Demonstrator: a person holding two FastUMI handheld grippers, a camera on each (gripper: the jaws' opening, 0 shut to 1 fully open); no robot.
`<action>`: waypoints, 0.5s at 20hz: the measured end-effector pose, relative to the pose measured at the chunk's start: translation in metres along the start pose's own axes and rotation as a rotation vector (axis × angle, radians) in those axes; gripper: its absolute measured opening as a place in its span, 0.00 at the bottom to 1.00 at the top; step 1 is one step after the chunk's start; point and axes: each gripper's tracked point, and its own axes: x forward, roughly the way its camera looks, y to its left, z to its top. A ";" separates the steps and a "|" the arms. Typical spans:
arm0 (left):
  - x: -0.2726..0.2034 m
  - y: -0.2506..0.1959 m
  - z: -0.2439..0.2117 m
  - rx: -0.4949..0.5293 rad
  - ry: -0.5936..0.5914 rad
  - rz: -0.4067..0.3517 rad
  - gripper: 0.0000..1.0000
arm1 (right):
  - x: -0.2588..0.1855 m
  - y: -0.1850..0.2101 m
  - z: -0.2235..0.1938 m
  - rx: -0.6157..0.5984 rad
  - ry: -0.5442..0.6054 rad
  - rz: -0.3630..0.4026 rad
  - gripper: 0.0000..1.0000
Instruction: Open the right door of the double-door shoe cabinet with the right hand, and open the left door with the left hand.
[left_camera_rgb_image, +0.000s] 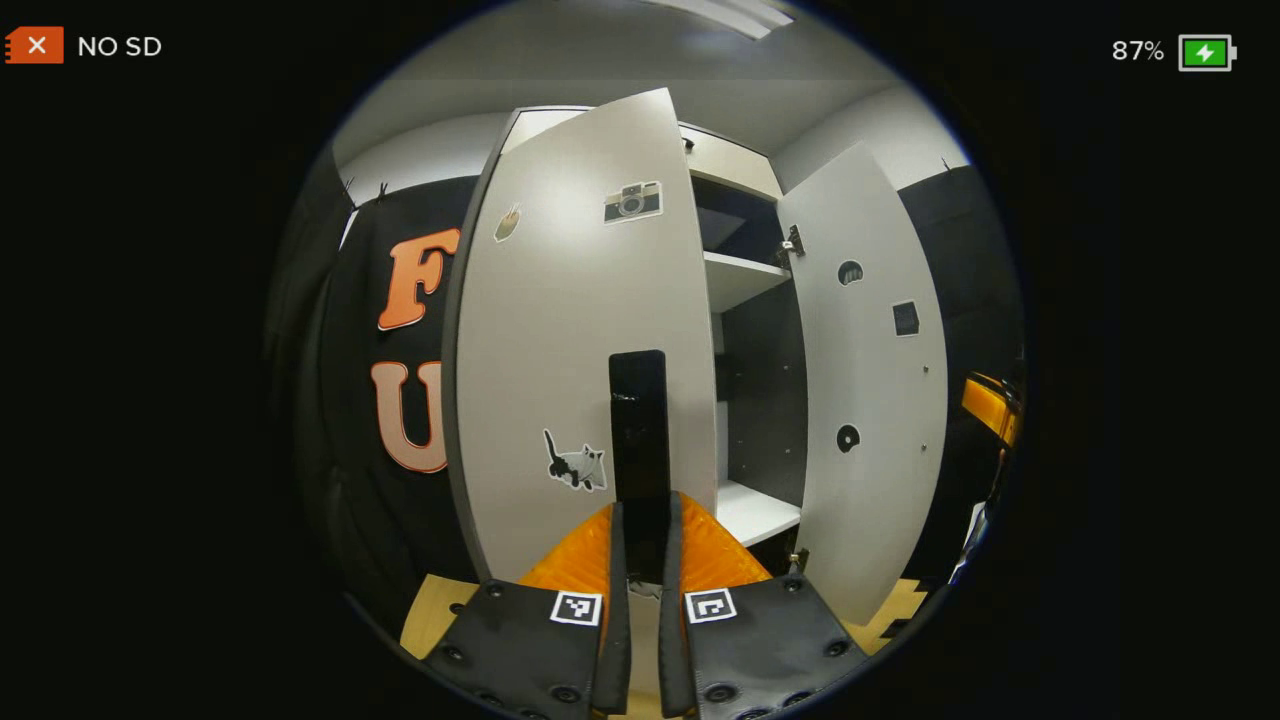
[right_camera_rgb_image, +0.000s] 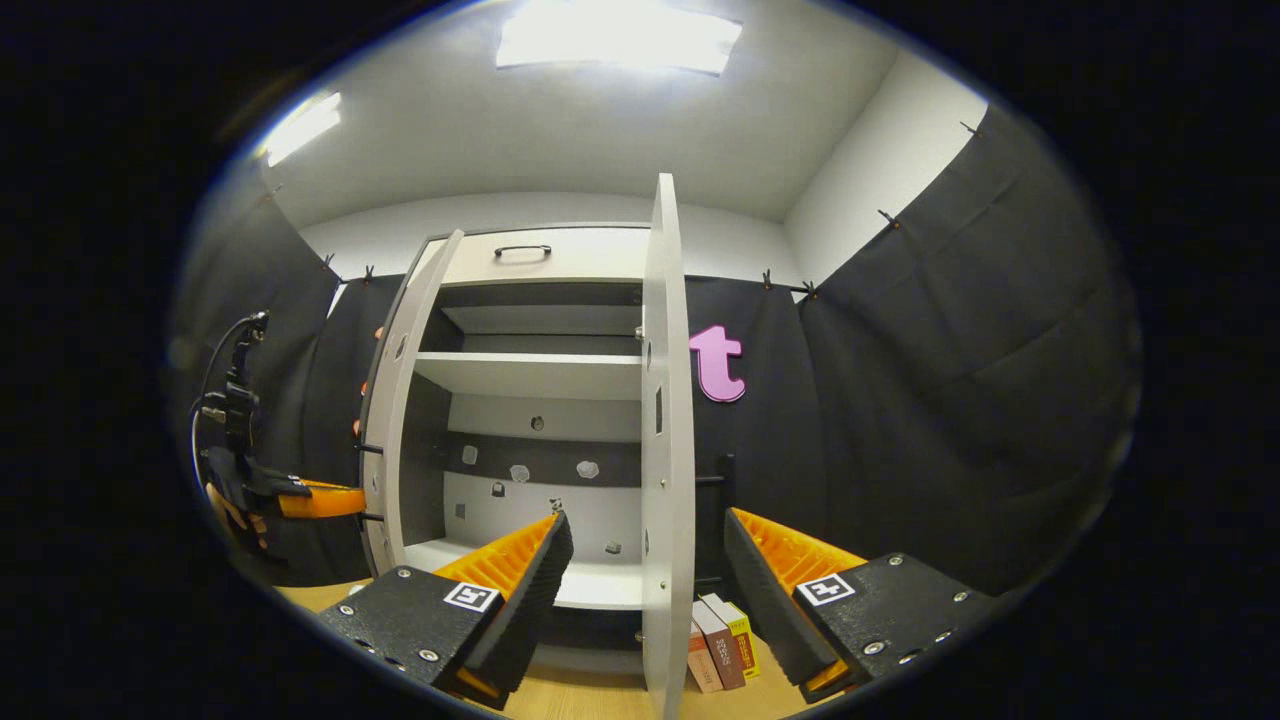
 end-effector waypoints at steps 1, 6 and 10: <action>-0.004 0.036 -0.003 0.070 -0.017 0.093 0.05 | 0.000 0.004 0.003 0.008 -0.010 0.008 0.92; -0.009 0.063 -0.017 -0.108 -0.007 0.040 0.02 | -0.003 0.021 0.025 0.027 -0.083 0.039 0.92; 0.015 0.020 0.015 -0.027 -0.065 -0.027 0.03 | -0.003 0.022 0.023 0.015 -0.108 0.032 0.93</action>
